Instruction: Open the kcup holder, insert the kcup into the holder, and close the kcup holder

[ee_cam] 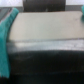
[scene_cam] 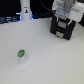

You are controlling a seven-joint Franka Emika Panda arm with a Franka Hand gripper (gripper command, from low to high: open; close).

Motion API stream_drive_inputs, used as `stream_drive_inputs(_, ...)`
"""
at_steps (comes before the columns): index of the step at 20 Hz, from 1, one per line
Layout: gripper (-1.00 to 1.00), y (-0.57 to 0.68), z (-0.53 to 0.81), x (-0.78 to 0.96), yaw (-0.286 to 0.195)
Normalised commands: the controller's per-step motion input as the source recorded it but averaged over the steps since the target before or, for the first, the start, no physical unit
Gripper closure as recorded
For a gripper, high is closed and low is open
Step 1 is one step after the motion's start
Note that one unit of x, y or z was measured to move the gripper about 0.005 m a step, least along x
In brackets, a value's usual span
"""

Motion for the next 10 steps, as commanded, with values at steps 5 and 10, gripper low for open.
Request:
stream_drive_inputs(5, 1.0, -0.18, 0.21, 0.76, -0.043)
stream_drive_inputs(10, 1.0, -0.24, 0.15, 0.99, -0.024)
